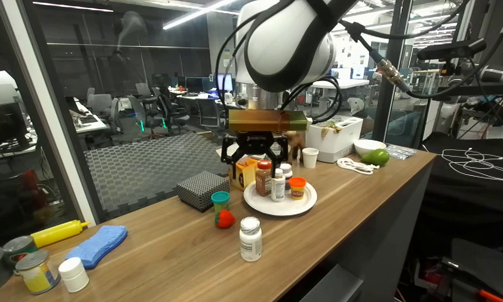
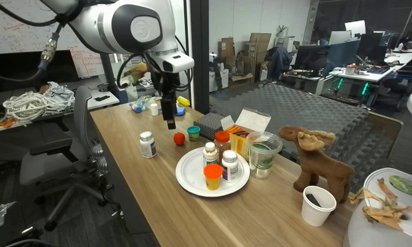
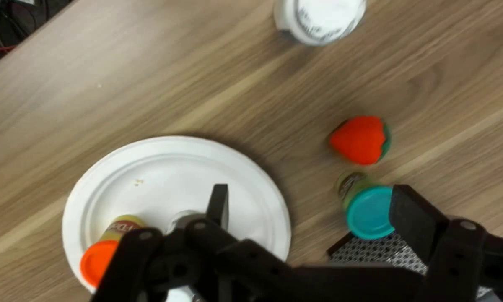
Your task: Pick up all the objects surrounding the white plate and arrange them on the plate, then pick up the cups and put them together
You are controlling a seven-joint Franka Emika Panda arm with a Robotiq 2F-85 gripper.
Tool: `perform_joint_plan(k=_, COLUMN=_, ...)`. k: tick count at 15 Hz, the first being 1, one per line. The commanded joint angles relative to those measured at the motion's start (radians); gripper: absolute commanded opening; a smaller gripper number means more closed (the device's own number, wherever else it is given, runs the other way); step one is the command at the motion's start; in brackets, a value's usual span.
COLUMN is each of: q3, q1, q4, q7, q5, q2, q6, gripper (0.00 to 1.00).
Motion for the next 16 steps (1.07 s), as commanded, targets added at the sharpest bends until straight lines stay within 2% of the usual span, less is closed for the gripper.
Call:
perform_joint_plan(k=1, q3=0.061, q1=0.021, q4=-0.003, q7=-0.094, q5=0.048, q2=-0.014, q6=-0.026, gripper=1.0)
perform_joint_plan(k=6, q3=0.091, q1=0.035, q4=0.027, q7=-0.175, q5=0.075, q2=0.058, q6=-0.077, gripper=1.0)
perform_joint_plan(k=14, q3=0.082, q1=0.043, q4=0.034, q7=-0.273, q5=0.088, q2=0.115, q6=-0.122, gripper=1.0)
perform_joint_plan(k=15, q3=0.081, q1=0.044, q4=0.032, q7=-0.277, q5=0.087, q2=0.114, q6=-0.119, gripper=0.75)
perform_joint_plan(k=16, q3=0.08, q1=0.045, q4=0.03, q7=-0.278, q5=0.087, q2=0.111, q6=-0.115, gripper=0.74)
